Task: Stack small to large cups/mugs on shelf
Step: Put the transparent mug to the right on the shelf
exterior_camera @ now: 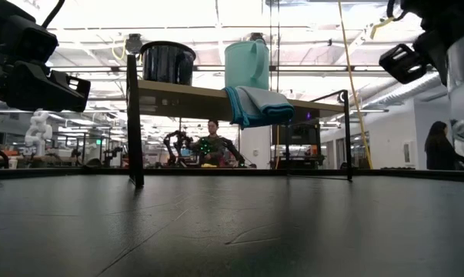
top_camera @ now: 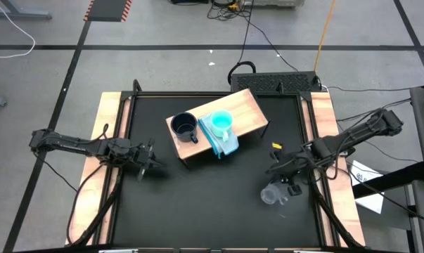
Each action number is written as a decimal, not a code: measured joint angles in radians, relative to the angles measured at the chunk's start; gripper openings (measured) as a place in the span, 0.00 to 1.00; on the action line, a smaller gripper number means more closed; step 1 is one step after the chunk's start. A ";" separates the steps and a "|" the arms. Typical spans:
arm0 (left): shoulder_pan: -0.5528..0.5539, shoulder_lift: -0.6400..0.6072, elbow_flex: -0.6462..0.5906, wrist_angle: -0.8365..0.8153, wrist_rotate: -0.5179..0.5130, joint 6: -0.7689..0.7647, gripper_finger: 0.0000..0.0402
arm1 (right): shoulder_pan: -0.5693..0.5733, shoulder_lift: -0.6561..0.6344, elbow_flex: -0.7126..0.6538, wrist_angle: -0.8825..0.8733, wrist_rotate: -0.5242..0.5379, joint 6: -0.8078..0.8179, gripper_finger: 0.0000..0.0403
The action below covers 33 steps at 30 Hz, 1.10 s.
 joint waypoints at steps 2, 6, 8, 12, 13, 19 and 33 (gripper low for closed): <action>0.000 0.000 0.000 0.000 0.000 0.000 0.08 | 0.000 -0.020 -0.024 0.036 0.000 0.000 0.00; 0.000 0.000 0.000 0.000 0.000 0.000 0.08 | 0.000 -0.059 -0.085 0.104 0.000 0.007 0.00; 0.000 0.000 0.000 0.000 0.000 0.000 0.08 | 0.002 -0.080 -0.117 0.152 0.000 0.021 0.00; 0.000 0.000 0.000 0.000 0.000 0.000 0.08 | 0.020 -0.133 -0.183 0.235 -0.005 0.026 0.00; 0.000 0.000 0.000 0.000 0.000 0.000 0.08 | 0.026 -0.147 -0.199 0.255 -0.006 0.026 0.00; 0.000 0.000 0.000 -0.001 0.000 0.000 0.08 | 0.059 -0.219 -0.278 0.418 -0.007 0.018 0.00; 0.000 0.000 0.000 -0.001 0.000 0.000 0.08 | 0.082 -0.291 -0.372 0.529 0.072 0.001 0.00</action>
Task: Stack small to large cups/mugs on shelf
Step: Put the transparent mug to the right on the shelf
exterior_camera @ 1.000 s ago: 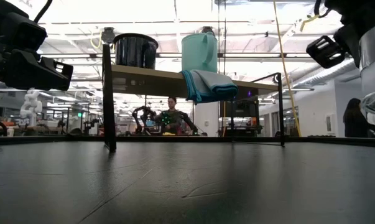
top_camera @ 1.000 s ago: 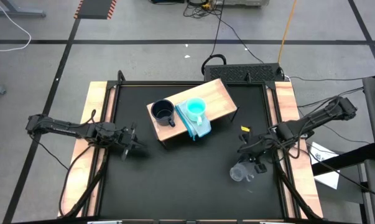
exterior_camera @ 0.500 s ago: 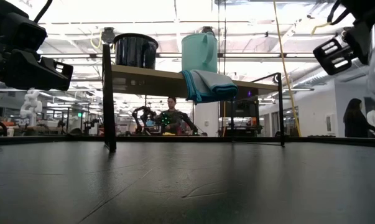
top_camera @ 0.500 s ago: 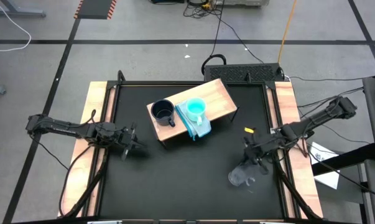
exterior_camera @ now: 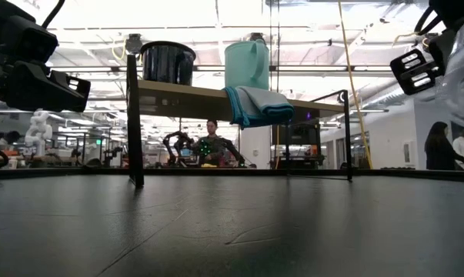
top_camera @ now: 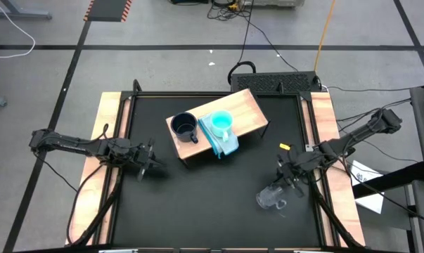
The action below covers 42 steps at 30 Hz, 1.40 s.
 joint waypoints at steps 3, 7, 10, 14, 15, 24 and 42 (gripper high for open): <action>0.000 0.000 0.000 0.000 0.000 0.000 0.08 | 0.000 -0.015 -0.035 0.065 -0.002 -0.012 0.00; 0.000 0.000 0.000 0.000 0.000 0.000 0.08 | 0.000 -0.050 -0.095 0.162 -0.027 -0.012 0.00; 0.000 0.000 0.000 0.000 0.000 0.000 0.08 | 0.000 -0.083 -0.130 0.213 -0.030 -0.002 0.00; 0.000 0.000 0.000 0.000 0.000 0.000 0.08 | 0.000 -0.124 -0.141 0.222 -0.030 -0.009 0.00; 0.000 0.000 0.000 0.000 0.000 0.000 0.08 | 0.000 -0.133 -0.141 0.222 -0.030 -0.014 0.00; 0.000 0.000 0.000 0.000 0.000 0.000 0.08 | -0.001 -0.185 -0.141 0.194 -0.029 -0.044 0.00; 0.000 0.000 0.000 -0.001 0.000 0.000 0.08 | -0.003 -0.187 -0.141 0.180 0.051 -0.062 0.00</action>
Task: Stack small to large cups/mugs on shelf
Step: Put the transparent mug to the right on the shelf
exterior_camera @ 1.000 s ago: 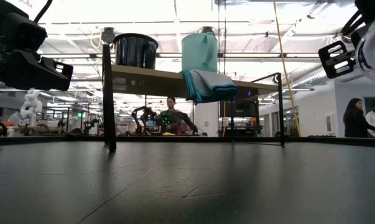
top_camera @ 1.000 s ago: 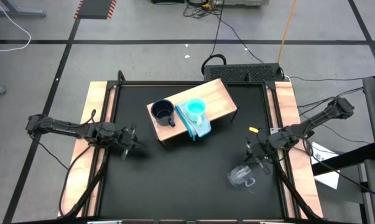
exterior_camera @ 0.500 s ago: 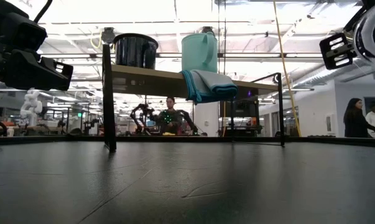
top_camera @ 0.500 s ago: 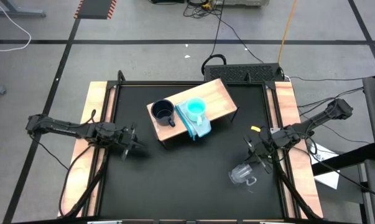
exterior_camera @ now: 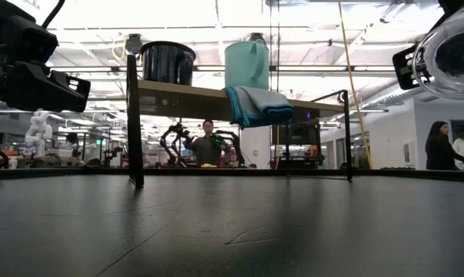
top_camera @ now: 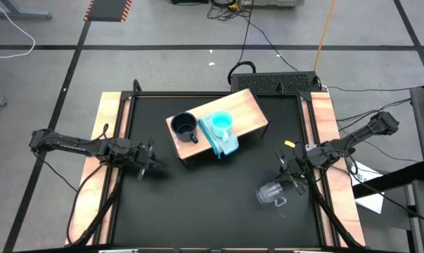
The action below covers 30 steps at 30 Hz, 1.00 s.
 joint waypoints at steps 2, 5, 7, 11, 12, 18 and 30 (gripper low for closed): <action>0.000 0.000 0.000 0.000 0.000 0.000 0.08 | 0.000 0.000 0.000 -0.001 0.000 0.001 0.00; 0.000 0.000 0.000 0.000 0.000 0.000 0.08 | 0.000 0.000 0.000 -0.012 0.000 0.013 0.00; 0.000 0.000 0.000 0.000 0.000 0.000 0.08 | 0.000 0.000 0.000 -0.011 0.002 0.013 0.00; 0.000 0.000 0.000 0.000 0.000 0.000 0.08 | 0.000 0.000 0.000 0.015 0.004 -0.003 0.00; 0.000 0.000 0.000 0.000 0.000 0.000 0.08 | 0.000 0.000 0.000 0.025 0.004 -0.009 0.00; 0.000 0.000 0.000 0.000 -0.004 0.000 0.08 | -0.020 0.000 0.000 0.120 0.005 -0.034 0.00; 0.000 0.000 0.000 -0.004 -0.026 0.000 0.08 | -0.147 0.000 0.000 0.162 0.004 -0.069 0.00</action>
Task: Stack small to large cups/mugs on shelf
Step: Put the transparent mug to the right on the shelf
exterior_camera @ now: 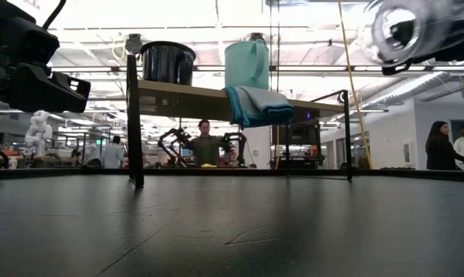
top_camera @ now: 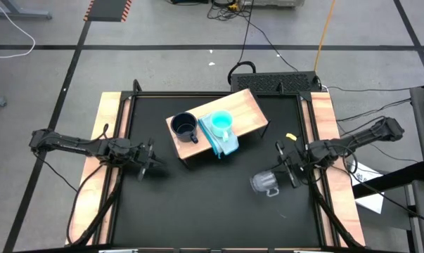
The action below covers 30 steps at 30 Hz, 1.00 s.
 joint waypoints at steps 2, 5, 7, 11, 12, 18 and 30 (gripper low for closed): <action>0.000 0.000 0.000 0.000 0.000 0.000 0.08 | -0.031 0.000 0.000 0.000 -0.001 -0.003 0.00; 0.000 0.000 0.000 0.000 0.000 0.000 0.08 | -0.082 0.000 0.000 0.003 -0.002 -0.002 0.00; 0.000 0.000 0.000 0.000 0.000 0.000 0.08 | -0.113 0.000 0.000 0.015 -0.002 -0.002 0.00; 0.000 0.000 0.000 0.000 0.000 0.000 0.08 | -0.162 0.000 0.001 0.063 -0.005 -0.001 0.00; 0.000 0.000 0.000 0.000 0.000 0.000 0.08 | -0.172 0.000 0.001 0.079 -0.005 -0.001 0.00; 0.000 0.000 0.000 0.001 0.000 0.000 0.08 | -0.238 0.000 0.028 0.118 -0.006 0.001 0.00; 0.000 0.000 0.000 0.001 0.000 0.000 0.08 | -0.337 0.072 0.346 -0.266 -0.007 -0.046 0.00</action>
